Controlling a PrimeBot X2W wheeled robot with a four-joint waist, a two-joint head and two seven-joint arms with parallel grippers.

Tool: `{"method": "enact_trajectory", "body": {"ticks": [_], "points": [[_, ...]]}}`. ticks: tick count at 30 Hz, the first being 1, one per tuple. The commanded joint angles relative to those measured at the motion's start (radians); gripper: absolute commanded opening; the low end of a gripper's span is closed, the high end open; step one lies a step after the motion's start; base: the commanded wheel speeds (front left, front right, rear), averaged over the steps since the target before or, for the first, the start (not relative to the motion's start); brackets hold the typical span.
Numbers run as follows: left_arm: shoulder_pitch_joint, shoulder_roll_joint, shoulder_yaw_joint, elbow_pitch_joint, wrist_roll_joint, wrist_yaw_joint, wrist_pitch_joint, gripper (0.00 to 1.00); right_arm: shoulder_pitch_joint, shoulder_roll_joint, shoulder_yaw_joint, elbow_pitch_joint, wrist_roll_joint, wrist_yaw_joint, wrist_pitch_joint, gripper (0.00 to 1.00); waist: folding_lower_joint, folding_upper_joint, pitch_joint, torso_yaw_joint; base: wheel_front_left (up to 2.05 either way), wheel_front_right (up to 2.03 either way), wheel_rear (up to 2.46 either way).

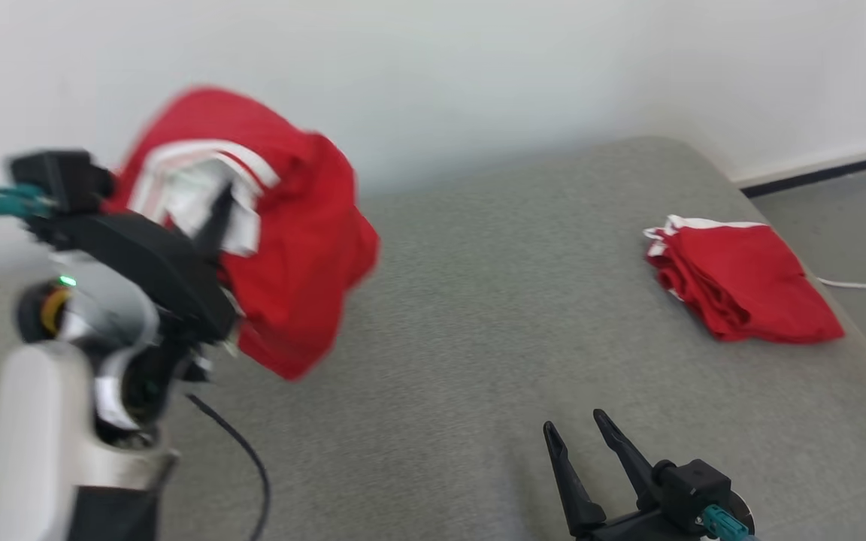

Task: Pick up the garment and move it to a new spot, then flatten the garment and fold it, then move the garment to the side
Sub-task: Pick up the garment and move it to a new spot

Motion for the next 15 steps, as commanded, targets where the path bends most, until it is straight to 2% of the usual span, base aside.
{"method": "enact_trajectory", "body": {"ticks": [1,5,7,10,15], "points": [[0.03,-0.03,-0.035,0.028,0.022,-0.009,-0.031,0.0,0.007,0.001,-0.001,-0.008,0.0,-0.002,0.003,1.0,0.0001,0.0001,0.012,-0.091,0.0,0.0,0.0],[0.068,-0.039,-0.114,0.115,0.108,-0.024,-0.106,0.0,0.008,0.001,-0.01,-0.017,-0.011,-0.002,0.007,1.0,0.0001,0.0001,0.036,-0.145,0.0,0.0,0.0],[0.077,-0.05,-0.129,0.144,0.117,-0.022,-0.13,0.0,0.008,0.001,-0.012,-0.019,-0.012,-0.002,0.008,1.0,0.0001,0.0001,0.042,-0.156,0.0,0.0,0.0],[0.108,-0.071,-0.198,0.27,0.185,-0.023,-0.234,0.0,0.012,0.001,-0.013,-0.028,-0.012,-0.002,0.012,1.0,0.0001,0.0001,0.061,-0.185,0.0,0.0,0.0],[0.128,-0.1,-0.295,0.423,0.211,-0.039,-0.337,0.0,0.021,0.001,-0.024,-0.036,-0.019,-0.002,0.014,1.0,0.0001,0.0001,0.069,-0.179,0.0,0.0,0.0]]}}
